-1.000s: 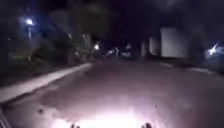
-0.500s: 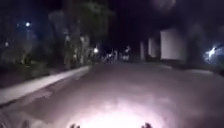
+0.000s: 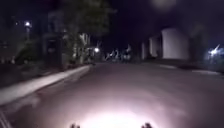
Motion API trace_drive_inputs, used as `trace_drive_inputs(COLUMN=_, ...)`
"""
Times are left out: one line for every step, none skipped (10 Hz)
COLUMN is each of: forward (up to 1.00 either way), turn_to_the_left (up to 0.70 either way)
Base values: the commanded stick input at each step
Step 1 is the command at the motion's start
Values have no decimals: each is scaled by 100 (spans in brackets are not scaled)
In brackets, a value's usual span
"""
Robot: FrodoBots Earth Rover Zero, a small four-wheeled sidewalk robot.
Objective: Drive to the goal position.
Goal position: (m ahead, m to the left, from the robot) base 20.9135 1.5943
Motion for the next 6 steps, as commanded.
trace_drive_inputs(forward=11, turn_to_the_left=0)
trace_drive_inputs(forward=85, turn_to_the_left=0)
trace_drive_inputs(forward=85, turn_to_the_left=0)
trace_drive_inputs(forward=85, turn_to_the_left=0)
trace_drive_inputs(forward=85, turn_to_the_left=0)
trace_drive_inputs(forward=85, turn_to_the_left=0)
